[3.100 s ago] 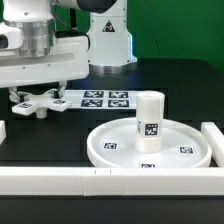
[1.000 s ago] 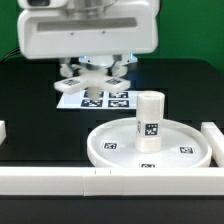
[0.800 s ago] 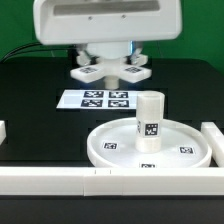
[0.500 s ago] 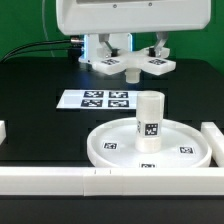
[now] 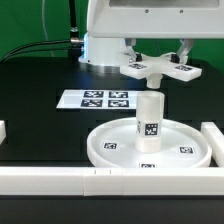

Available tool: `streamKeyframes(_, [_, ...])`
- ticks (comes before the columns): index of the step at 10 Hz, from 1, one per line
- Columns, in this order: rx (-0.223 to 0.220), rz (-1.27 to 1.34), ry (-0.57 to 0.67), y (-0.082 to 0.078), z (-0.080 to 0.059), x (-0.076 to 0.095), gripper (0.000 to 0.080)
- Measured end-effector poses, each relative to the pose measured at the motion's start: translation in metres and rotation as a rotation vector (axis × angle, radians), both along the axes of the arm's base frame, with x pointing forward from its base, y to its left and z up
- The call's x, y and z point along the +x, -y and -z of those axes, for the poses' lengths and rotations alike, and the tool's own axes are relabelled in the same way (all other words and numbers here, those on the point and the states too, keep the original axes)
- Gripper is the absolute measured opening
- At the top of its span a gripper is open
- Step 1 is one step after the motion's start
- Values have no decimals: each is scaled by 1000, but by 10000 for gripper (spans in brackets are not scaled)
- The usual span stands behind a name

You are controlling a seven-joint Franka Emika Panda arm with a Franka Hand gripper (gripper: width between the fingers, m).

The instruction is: Assemble round table

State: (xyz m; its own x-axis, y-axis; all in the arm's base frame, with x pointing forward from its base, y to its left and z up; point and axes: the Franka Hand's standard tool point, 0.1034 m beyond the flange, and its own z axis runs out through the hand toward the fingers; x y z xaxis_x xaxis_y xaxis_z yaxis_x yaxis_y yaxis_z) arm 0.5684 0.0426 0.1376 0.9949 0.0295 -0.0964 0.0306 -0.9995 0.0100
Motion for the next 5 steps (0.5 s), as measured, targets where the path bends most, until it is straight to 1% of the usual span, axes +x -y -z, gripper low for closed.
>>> streamKeyframes(5, [1, 1, 1, -2, 5, -1, 445])
